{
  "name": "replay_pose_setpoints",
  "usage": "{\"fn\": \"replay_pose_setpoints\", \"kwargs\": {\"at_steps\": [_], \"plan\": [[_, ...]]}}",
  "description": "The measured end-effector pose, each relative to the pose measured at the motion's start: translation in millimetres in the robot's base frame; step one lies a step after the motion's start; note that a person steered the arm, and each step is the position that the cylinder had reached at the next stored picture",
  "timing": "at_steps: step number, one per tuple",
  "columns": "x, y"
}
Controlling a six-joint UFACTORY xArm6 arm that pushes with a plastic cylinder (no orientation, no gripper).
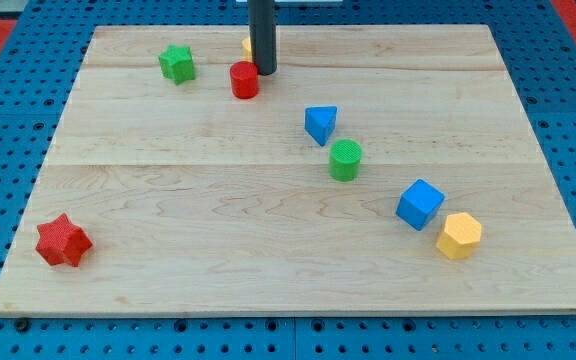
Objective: Push the red circle to the bottom side of the green star
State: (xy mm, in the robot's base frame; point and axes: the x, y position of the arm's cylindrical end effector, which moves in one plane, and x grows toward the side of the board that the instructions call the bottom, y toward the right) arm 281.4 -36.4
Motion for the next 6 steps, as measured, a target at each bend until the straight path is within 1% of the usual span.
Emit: {"fn": "replay_pose_setpoints", "kwargs": {"at_steps": [2, 4, 6], "plan": [[18.5, -10.4], [21.9, -54.7], [46.0, -85.5]]}}
